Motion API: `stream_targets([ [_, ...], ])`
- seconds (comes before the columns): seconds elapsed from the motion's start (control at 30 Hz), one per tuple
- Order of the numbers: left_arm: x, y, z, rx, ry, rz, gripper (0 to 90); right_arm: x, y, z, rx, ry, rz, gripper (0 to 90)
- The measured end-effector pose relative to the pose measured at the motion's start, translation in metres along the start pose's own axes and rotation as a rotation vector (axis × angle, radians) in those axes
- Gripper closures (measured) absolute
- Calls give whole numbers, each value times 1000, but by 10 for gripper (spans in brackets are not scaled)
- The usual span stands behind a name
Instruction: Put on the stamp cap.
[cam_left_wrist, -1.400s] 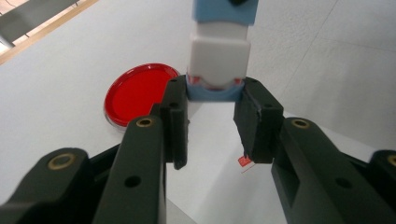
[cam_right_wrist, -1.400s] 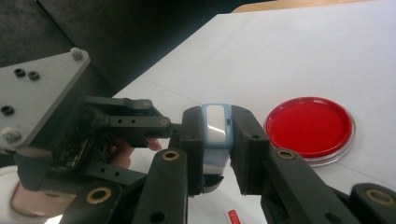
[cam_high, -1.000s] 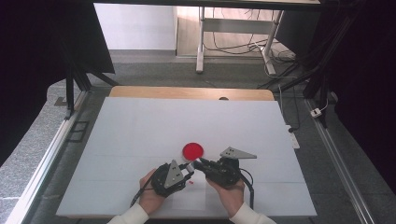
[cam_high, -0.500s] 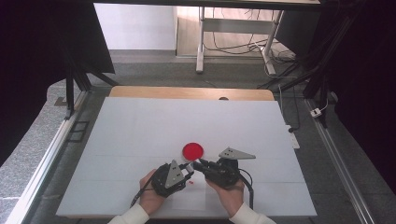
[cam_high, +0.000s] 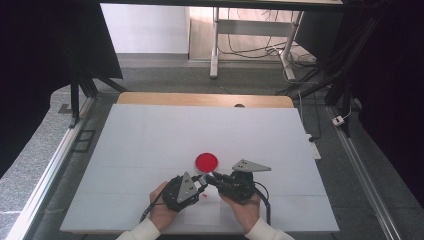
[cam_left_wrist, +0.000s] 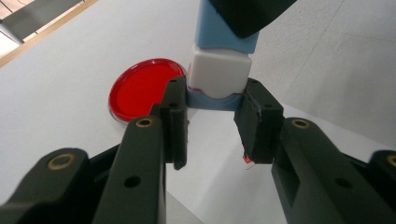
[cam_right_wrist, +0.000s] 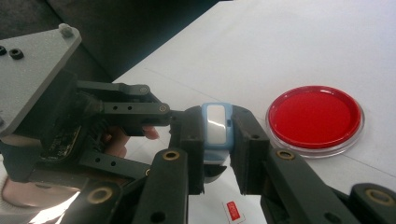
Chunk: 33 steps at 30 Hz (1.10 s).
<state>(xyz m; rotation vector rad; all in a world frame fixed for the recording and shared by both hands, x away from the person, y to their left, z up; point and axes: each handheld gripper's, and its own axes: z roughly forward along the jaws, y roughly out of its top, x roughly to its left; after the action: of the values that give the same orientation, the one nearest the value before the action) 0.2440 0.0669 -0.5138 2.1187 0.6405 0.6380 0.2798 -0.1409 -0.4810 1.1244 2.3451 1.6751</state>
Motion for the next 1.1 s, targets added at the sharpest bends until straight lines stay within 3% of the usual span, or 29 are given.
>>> stream_targets([
  [0.4, -1, 1, -3, -31, 20, -7, 648, 1, -1, -1, -22, 11, 15, 758],
  [0.63, 2, -1, -2, -33, 2, -11, 641, -2, -1, 0, -5, 26, 29, 756],
  [0.83, 4, -3, 1, -25, -14, -28, 638, -2, 0, -1, -9, 6, -2, 755],
  [1.1, 5, -4, 3, -15, -38, -36, 587, -3, 0, 0, -5, 6, -6, 755],
])
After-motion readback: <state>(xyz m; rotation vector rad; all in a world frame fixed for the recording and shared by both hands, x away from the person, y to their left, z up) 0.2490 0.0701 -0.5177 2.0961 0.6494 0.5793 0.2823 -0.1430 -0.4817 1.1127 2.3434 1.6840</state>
